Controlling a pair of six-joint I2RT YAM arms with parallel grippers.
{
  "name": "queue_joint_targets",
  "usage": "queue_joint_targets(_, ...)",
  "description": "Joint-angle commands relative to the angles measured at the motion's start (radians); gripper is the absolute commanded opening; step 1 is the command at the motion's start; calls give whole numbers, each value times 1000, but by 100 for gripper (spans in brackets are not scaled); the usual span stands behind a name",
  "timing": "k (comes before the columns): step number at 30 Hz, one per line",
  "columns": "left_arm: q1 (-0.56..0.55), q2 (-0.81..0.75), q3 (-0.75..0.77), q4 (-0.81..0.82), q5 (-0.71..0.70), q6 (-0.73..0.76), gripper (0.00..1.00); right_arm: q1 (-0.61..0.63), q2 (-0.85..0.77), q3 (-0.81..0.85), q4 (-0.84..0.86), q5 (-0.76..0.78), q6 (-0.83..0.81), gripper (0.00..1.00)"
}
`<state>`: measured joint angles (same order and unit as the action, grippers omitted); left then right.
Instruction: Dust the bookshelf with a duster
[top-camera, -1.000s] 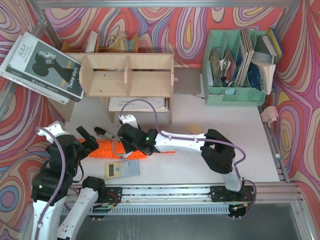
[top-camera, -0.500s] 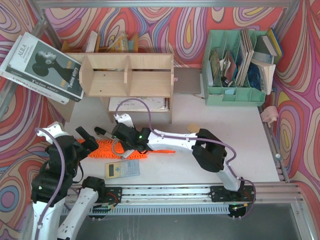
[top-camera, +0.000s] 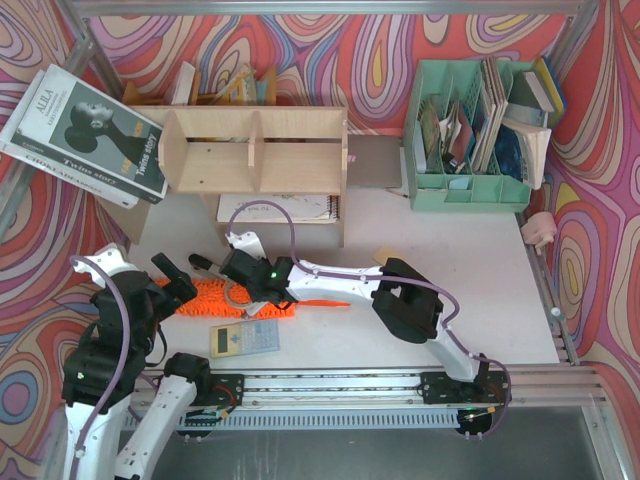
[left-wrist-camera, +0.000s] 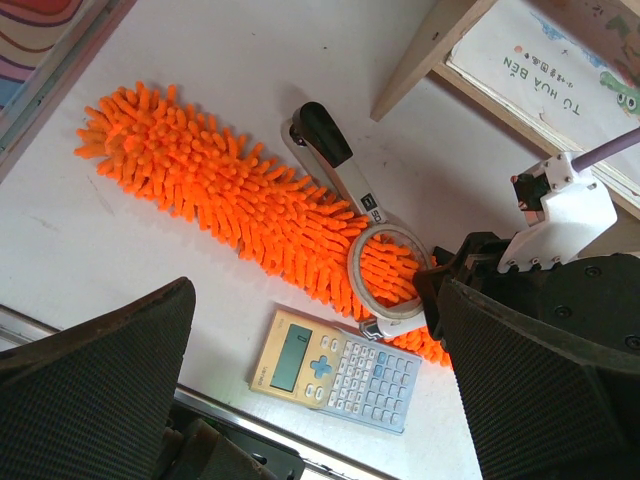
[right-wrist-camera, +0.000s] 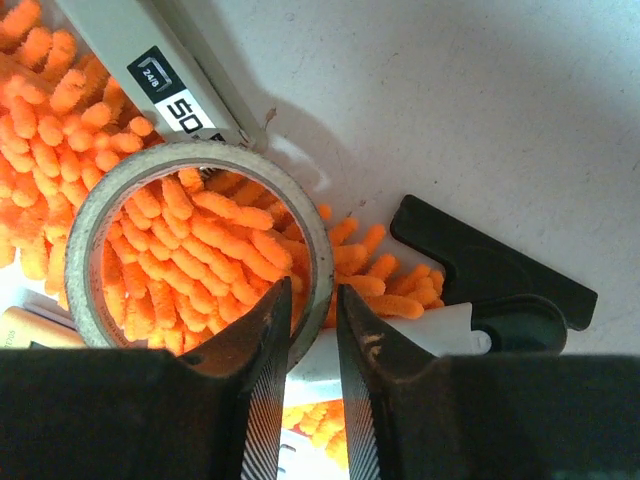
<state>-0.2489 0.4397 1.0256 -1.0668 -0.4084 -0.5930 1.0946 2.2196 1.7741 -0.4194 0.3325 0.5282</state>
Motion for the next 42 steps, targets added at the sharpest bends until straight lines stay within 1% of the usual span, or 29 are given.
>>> queue_joint_targets(1,-4,-5,-13,21,-4,18,98,3,10,29,-35,29,2,29)
queue_joint_targets(9,-4,-8,-13,19,-7,16,98,4,-13,22,-32,39,7,19)
queue_joint_targets(15,-4,-4,-13,19,-6,16,98,3,-63,-2,-29,55,15,16)
queue_joint_targets(21,-4,0,-13,19,-7,16,98,3,-169,-63,-22,98,18,16)
queue_joint_targets(26,-3,2,-15,18,-8,15,98,3,-270,-154,-19,164,33,17)
queue_joint_targets(32,-4,8,-13,14,-10,14,98,1,-415,-324,-27,250,68,18)
queue_joint_targets(42,-4,7,-13,11,-20,9,98,-39,-584,-536,-136,325,220,19)
